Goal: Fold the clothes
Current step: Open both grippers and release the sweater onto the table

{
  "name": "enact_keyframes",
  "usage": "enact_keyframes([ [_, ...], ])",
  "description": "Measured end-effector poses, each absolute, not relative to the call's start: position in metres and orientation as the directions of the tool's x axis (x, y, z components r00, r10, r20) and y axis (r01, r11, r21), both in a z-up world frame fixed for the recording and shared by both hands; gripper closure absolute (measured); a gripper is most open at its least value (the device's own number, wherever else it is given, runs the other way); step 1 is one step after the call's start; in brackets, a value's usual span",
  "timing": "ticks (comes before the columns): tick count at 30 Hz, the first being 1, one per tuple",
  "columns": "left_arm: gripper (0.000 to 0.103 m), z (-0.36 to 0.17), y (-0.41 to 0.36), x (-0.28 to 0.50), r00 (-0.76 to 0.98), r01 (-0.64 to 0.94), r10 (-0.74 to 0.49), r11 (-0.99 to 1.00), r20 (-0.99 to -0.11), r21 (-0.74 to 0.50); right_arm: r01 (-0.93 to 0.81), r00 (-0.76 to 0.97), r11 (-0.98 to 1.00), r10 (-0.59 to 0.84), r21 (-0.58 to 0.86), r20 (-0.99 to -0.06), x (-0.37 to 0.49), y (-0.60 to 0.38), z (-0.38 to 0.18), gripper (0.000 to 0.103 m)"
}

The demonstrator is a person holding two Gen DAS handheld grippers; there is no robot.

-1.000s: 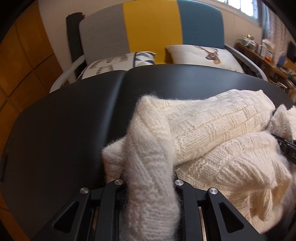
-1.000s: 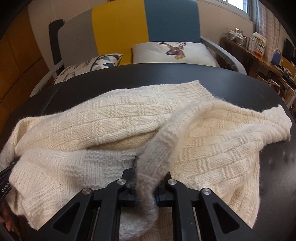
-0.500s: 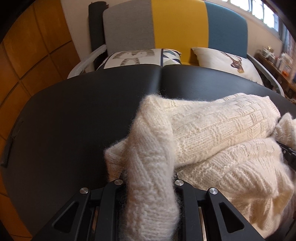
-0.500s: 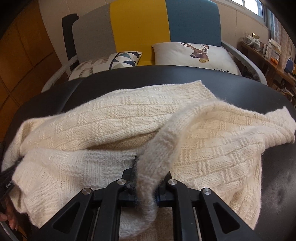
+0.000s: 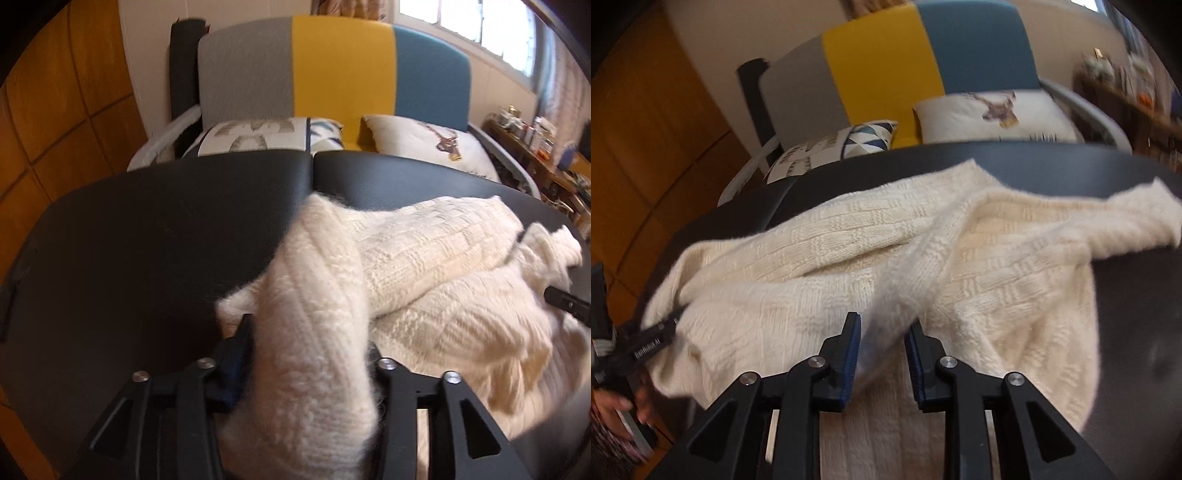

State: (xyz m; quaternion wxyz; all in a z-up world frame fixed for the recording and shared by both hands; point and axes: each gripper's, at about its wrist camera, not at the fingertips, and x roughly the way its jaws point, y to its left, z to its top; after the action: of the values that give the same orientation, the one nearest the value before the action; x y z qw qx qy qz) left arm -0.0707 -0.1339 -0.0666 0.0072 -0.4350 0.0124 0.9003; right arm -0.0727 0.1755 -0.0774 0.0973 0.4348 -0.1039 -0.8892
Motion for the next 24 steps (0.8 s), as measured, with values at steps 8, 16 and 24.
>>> enact_keyframes([
  [8, 0.043, -0.049, -0.159, -0.034, -0.698, -0.028, 0.004, -0.999, -0.716, 0.022, 0.15, -0.622, -0.958, -0.283, 0.244, -0.73, -0.042, 0.166, -0.061, 0.079],
  [16, 0.039, -0.043, -0.19, -0.014, -0.715, 0.011, -0.023, -1.0, -0.699, 0.021, 0.197, -0.609, -0.961, -0.276, 0.196, -0.744, -0.036, 0.153, -0.07, 0.079],
  [24, 0.022, -0.024, -0.229, 0.002, -0.753, 0.012, 0.034, -0.998, -0.657, -0.065, 0.191, -0.605, -0.967, -0.253, 0.17, -0.755, -0.033, 0.157, -0.075, 0.078],
])
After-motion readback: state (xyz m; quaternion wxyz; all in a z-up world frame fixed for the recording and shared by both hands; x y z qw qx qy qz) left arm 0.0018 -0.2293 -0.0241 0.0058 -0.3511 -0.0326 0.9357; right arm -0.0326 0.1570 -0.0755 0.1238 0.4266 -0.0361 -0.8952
